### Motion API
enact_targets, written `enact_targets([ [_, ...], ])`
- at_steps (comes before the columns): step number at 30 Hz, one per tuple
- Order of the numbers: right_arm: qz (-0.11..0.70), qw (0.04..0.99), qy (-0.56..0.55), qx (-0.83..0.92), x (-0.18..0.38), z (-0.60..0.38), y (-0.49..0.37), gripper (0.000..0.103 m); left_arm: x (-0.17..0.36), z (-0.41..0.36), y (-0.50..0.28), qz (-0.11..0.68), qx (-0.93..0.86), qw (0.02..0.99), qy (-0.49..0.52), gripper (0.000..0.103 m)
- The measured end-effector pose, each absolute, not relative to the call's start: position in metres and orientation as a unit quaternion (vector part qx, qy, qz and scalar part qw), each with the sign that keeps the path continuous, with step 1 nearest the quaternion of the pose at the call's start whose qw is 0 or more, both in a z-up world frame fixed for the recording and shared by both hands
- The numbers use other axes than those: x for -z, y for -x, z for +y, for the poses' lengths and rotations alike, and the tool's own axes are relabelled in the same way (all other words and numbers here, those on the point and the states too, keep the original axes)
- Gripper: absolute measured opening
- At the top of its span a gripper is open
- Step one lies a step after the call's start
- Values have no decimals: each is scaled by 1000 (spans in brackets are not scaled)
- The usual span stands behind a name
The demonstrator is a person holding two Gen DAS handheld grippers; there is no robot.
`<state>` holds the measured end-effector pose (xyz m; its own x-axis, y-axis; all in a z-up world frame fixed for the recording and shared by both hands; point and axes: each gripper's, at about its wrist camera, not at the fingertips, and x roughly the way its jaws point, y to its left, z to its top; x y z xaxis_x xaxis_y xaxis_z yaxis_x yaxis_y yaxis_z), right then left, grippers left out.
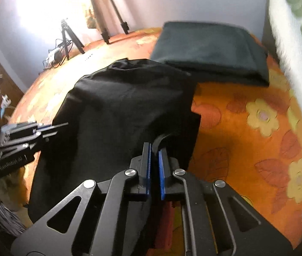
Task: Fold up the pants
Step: 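Close the left gripper on the trouser edge while the right gripper closes beside it, then lift the trousers with both grippers and fold them over onto themselves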
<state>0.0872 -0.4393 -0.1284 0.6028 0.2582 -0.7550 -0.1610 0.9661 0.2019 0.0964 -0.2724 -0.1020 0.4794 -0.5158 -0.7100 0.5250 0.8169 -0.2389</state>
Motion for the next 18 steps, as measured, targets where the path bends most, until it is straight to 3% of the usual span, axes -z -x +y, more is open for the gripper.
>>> enact_targets([
  [18,343,932,-68,-91,43,-444,-65,6,30,-280,-93,340,331,880,-17,5],
])
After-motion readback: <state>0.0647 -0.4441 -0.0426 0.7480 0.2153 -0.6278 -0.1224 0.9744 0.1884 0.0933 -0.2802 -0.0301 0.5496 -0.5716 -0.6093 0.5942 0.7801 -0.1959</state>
